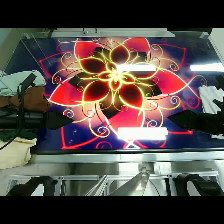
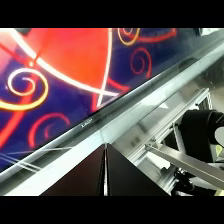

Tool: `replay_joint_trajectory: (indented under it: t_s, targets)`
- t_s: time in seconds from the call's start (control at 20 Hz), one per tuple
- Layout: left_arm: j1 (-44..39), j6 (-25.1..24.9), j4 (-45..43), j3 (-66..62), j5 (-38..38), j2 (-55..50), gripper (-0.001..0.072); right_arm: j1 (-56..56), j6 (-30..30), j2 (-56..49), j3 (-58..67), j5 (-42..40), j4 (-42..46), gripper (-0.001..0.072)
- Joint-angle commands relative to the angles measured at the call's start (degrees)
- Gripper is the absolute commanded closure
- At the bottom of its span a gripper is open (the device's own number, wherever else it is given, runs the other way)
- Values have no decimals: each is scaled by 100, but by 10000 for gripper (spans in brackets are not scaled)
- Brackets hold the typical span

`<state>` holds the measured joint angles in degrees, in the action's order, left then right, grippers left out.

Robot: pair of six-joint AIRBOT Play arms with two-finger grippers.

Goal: Fold the shirts.

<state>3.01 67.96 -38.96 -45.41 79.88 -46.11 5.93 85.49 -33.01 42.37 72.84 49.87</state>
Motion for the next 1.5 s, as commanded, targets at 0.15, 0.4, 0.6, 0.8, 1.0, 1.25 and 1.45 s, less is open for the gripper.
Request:
replay_joint_trajectory:
  t_s: [0.15,0.4,0.6,0.8,1.0,1.25,1.45]
  targets:
    - [245,-2,-566,-527,-553,-201,590,2,0,-131,-2,-238,-50,689]
    - [1945,4,-1705,-2638,-789,-1475,397,2,-17,-424,-2,-321,-111,153]
    - [2944,20,-1694,-3932,-1456,-3080,-11,2,-15,-619,-2,-566,-111,116]
    - [3086,17,-1867,-5007,-2216,-4747,-10,4,-17,-791,-2,-828,-105,116]
    - [3042,192,-3220,-5978,-2197,-6048,-10,2,-13,-966,-2,-837,-109,116]
    - [3038,616,-3836,-6861,-1731,-7005,-10,4,4,-1163,-2,-841,-109,117]
    - [2815,612,-3781,-6887,-2009,-7346,-9,4,2,-1362,-2,-857,-109,117]
